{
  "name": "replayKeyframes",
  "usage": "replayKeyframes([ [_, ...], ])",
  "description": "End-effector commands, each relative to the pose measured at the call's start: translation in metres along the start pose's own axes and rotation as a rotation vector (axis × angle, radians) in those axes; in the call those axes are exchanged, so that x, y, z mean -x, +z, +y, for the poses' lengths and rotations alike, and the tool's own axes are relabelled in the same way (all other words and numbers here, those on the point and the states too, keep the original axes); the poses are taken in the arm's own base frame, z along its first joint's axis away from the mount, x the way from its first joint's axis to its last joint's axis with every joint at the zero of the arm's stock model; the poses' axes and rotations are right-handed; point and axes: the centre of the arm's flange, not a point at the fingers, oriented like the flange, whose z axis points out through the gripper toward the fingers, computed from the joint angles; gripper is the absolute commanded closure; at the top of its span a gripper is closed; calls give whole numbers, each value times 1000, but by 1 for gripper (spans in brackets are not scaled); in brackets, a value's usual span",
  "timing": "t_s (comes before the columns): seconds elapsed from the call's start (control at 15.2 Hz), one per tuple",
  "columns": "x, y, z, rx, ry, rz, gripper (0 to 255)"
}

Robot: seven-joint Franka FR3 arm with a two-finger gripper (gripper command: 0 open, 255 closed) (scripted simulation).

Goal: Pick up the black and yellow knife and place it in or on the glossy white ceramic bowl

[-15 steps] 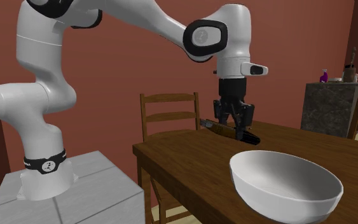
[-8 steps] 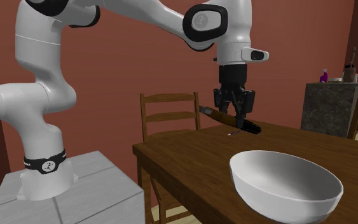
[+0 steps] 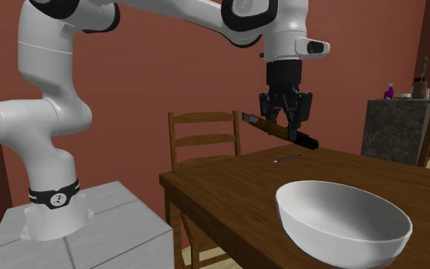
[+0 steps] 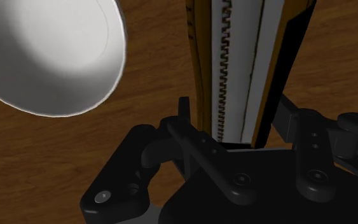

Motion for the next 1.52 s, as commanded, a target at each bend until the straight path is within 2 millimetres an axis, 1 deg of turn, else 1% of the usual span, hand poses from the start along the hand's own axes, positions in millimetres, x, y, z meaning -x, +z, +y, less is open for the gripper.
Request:
replayKeyframes([
  [0.0,7,0,24,0,0,0,255],
  [0.79,52,-3,176,0,0,0,255],
  [1.45,54,50,177,0,0,0,255],
])
